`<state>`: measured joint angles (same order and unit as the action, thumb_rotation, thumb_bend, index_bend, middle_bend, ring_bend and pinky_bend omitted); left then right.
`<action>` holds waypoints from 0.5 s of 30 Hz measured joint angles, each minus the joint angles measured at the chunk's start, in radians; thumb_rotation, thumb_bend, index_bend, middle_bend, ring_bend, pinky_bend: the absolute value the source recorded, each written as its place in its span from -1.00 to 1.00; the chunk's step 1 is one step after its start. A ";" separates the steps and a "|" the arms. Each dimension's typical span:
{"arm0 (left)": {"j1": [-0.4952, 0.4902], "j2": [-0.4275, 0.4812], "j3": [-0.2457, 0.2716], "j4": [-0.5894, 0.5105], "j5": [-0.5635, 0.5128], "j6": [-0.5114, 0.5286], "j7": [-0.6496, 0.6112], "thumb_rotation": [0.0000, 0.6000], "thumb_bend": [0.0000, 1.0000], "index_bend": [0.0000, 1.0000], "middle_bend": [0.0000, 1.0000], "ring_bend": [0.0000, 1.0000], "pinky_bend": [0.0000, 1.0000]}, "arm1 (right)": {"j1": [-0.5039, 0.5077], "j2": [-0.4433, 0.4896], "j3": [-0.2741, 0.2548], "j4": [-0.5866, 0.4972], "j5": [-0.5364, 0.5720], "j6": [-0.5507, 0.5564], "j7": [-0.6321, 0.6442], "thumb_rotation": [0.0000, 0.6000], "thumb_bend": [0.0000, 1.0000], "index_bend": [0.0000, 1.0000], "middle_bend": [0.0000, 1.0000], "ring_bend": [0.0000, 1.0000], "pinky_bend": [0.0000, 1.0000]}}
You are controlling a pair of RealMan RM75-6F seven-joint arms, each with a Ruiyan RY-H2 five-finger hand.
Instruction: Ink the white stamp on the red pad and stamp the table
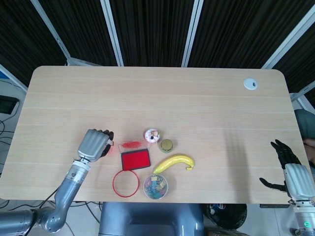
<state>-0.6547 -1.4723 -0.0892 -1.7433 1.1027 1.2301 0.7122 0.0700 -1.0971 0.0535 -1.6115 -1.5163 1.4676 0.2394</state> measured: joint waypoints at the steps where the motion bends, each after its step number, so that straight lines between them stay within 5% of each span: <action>1: 0.006 0.009 0.003 0.008 0.004 -0.003 -0.023 1.00 0.02 0.42 0.45 0.17 0.27 | 0.000 0.000 0.000 0.000 0.000 0.000 -0.001 1.00 -0.75 -1.00 -1.00 -1.00 -0.65; 15: 0.027 0.007 0.048 0.211 0.059 -0.131 -0.191 1.00 0.00 0.35 0.38 0.11 0.21 | 0.001 -0.001 0.000 -0.003 0.003 -0.004 -0.005 1.00 -0.75 -1.00 -1.00 -1.00 -0.65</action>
<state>-0.6277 -1.4655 -0.0412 -1.5325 1.1617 1.0994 0.5214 0.0705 -1.0978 0.0531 -1.6145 -1.5128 1.4633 0.2339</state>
